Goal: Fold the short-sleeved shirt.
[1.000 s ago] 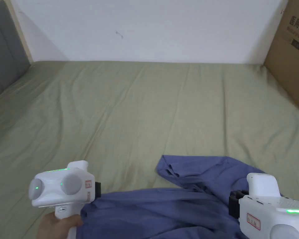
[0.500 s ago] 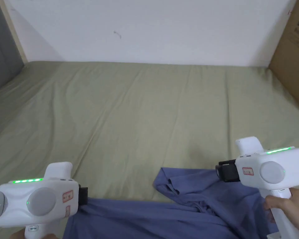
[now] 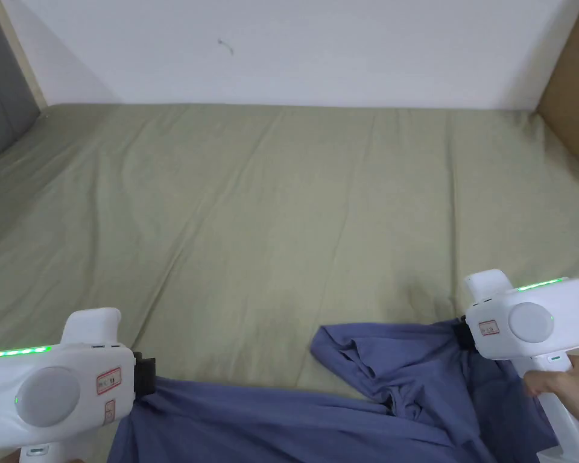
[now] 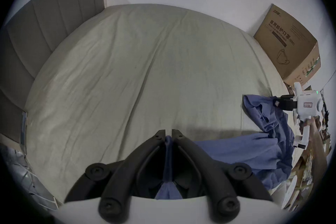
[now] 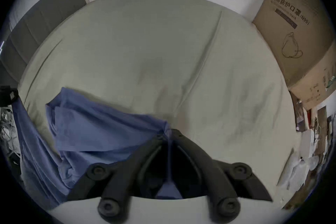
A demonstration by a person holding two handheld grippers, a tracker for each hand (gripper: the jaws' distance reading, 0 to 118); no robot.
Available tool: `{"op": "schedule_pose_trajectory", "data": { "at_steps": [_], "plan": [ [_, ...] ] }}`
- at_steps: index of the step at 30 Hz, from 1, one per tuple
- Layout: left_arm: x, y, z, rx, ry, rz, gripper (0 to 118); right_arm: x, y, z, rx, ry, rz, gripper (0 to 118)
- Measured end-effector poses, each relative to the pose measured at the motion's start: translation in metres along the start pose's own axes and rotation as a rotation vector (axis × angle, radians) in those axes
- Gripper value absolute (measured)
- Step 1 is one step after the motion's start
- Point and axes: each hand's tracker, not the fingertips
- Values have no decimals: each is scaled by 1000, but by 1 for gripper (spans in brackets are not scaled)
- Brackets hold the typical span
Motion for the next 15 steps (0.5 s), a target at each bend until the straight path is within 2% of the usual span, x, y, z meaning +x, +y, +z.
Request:
{"op": "schedule_pose_trajectory", "data": {
  "at_steps": [3, 5, 7, 10, 15],
  "plan": [
    [2, 5, 22, 37, 20, -37, 5, 6, 0, 29, 78, 4, -69, 2],
    [-1, 14, 36, 61, 28, -41, 5, 12, 3, 53, 114, 18, -86, 2],
    [-5, 25, 53, 100, 31, -46, 5, 18, 9, 84, 167, -21, -81, 2],
    [-6, 48, 83, 175, 40, -65, 5, 34, 24, 134, 245, -33, -116, 2],
    [-9, 94, 132, 293, 37, -62, 5, 64, 53, 215, 360, -101, -215, 2]
  ]
}}
